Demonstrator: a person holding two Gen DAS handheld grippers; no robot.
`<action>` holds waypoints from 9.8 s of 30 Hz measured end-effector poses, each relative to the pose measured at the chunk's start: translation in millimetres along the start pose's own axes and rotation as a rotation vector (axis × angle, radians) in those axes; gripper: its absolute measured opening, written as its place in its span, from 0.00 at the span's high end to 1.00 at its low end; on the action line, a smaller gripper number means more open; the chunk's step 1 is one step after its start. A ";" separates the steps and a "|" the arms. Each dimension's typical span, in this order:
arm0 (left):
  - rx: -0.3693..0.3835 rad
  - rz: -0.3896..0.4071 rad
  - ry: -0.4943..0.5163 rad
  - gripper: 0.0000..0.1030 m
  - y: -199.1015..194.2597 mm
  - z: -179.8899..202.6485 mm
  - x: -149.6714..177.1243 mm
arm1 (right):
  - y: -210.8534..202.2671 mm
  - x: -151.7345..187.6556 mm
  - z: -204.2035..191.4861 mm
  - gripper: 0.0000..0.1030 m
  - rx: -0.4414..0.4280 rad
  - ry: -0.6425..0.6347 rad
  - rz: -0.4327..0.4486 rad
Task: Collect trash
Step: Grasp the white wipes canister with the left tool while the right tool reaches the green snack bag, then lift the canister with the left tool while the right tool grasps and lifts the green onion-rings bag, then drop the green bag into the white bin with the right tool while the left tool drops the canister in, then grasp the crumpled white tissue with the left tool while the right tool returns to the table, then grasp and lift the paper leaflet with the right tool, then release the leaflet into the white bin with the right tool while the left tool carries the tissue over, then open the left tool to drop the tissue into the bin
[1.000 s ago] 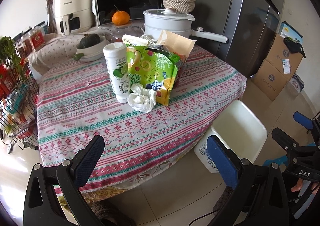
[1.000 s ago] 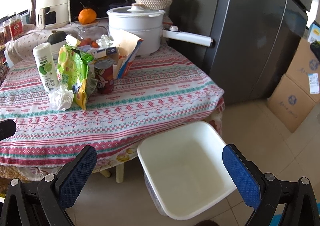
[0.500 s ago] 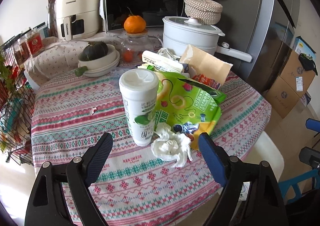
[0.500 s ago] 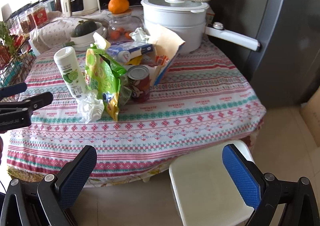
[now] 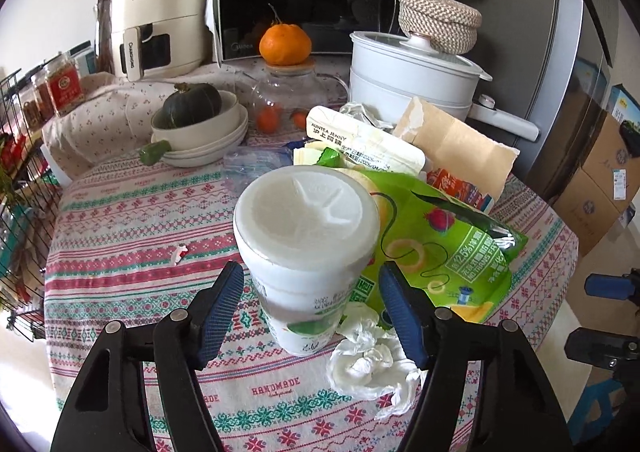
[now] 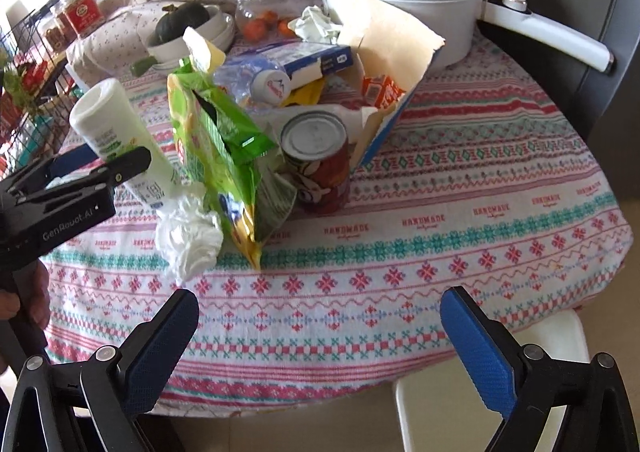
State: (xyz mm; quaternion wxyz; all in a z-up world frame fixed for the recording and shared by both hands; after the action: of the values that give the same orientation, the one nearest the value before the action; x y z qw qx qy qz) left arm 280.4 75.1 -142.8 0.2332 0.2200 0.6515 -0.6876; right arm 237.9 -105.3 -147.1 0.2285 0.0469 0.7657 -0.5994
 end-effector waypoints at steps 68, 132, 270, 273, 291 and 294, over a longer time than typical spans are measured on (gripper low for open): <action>0.396 -0.030 0.347 0.50 -94.0 252.4 94.3 | -73.8 165.4 205.6 0.96 0.238 0.353 -0.046; 0.244 -0.106 0.293 0.17 -48.1 206.4 99.8 | -83.9 140.6 206.5 0.27 0.173 0.456 0.046; 0.343 -0.215 0.459 0.73 -32.9 284.4 142.0 | -9.2 200.1 191.7 0.93 0.114 0.393 -0.232; 0.347 -0.222 0.472 0.73 -25.4 293.0 146.8 | -2.8 206.4 198.6 0.92 0.093 0.431 -0.252; 0.368 -0.253 0.490 0.70 10.8 317.7 165.4 | -32.0 203.2 223.4 0.55 0.118 0.518 -0.171; 0.366 -0.258 0.487 0.65 12.6 318.6 165.2 | -33.7 202.9 223.1 0.54 0.119 0.518 -0.165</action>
State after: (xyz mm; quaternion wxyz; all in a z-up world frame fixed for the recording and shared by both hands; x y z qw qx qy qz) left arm 157.2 -249.2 -235.7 -0.0619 0.3319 0.5764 -0.7442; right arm 110.9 -365.2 -238.8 -0.0276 0.1496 0.7634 -0.6278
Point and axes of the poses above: each gripper's, at about its wrist camera, not at the fingertips, and y roughly the way its jaws point, z to its right, x to its underside, the point moved 10 cm from there along y, roughly the way its jaws point, and after that the axes turned 7 degrees about -z, right-handed, at the moved point
